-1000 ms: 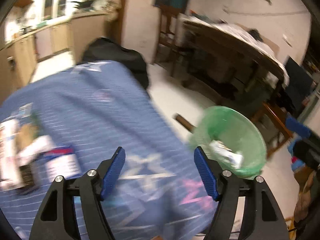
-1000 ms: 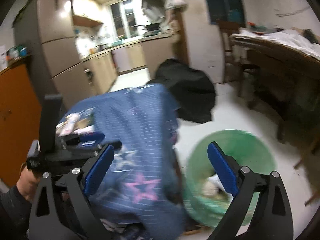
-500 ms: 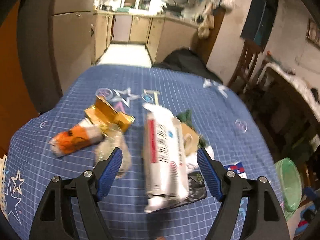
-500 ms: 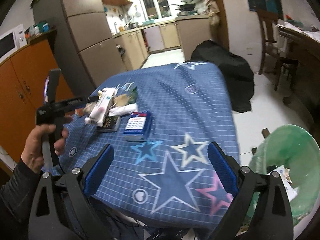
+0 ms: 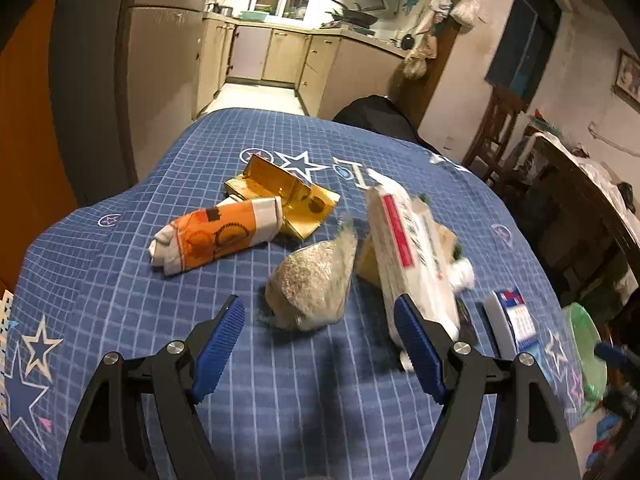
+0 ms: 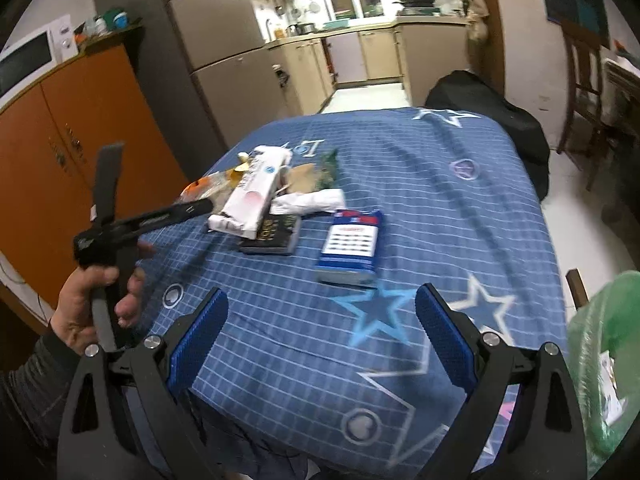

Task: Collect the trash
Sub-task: 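Grasp the black Face tissue pack with the right tool while the left tool grasps the rice bag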

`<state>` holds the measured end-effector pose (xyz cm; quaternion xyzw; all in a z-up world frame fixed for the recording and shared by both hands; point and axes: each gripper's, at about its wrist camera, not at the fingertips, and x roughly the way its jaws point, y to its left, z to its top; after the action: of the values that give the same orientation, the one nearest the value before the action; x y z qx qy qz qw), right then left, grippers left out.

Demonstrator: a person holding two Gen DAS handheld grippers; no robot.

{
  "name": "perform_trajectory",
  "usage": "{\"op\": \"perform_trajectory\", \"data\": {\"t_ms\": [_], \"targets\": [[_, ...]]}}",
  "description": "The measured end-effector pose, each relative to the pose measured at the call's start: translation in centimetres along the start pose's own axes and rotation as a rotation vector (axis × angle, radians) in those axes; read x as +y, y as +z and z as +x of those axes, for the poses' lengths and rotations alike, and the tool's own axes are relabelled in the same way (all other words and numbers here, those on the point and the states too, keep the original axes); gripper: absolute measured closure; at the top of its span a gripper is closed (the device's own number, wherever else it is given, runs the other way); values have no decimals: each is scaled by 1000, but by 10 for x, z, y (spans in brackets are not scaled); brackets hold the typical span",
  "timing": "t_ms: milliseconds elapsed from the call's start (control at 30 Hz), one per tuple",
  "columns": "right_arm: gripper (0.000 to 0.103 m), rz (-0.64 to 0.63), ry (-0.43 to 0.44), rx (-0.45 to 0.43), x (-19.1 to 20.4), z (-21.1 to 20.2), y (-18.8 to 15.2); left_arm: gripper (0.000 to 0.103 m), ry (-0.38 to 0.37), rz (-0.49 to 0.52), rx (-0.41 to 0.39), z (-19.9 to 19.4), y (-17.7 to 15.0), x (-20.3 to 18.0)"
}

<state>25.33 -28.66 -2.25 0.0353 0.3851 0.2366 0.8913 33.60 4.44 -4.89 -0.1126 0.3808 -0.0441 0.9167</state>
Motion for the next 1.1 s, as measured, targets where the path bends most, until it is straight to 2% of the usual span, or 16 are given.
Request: {"op": "perform_trajectory", "data": {"t_ms": [67, 167, 200, 267, 300, 367, 500, 533, 567, 633, 700, 833, 900, 967, 1100], "targets": [[12, -7, 13, 8, 3, 7, 2, 28, -4, -18, 21, 14, 4, 3], [12, -26, 37, 21, 10, 16, 4, 42, 0, -14, 44, 27, 4, 0], [12, -30, 45, 29, 12, 21, 5, 56, 5, -12, 51, 30, 4, 0], [30, -34, 64, 45, 16, 30, 6, 61, 5, -15, 40, 32, 3, -5], [34, -41, 76, 59, 19, 38, 8, 64, 4, -18, 36, 32, 3, -7], [45, -57, 83, 77, 26, 51, 11, 65, 14, -19, 23, 28, 1, -6], [45, -87, 80, 111, 43, 83, 16, 65, 11, -17, 13, 22, -8, -3], [42, -89, 76, 121, 47, 96, 19, 65, 11, -10, 13, 22, -8, -5], [31, -89, 71, 126, 49, 103, 21, 65, 5, -6, 13, 22, -9, -6], [23, -96, 37, 120, 55, 117, 25, 65, -2, -11, 12, 19, -15, -2], [23, -106, -14, 113, 60, 132, 29, 65, -11, -20, 13, 19, -16, -1], [22, -86, -60, 113, 65, 153, 35, 65, -20, -32, 15, 21, -16, 0], [25, -81, -81, 122, 67, 161, 37, 65, -24, -35, 16, 22, -16, -2], [39, -92, -108, 131, 69, 164, 37, 65, -29, -33, 17, 23, -17, -6], [42, -86, -111, 123, 66, 156, 31, 65, -34, -12, 19, 23, -21, -16]]}}
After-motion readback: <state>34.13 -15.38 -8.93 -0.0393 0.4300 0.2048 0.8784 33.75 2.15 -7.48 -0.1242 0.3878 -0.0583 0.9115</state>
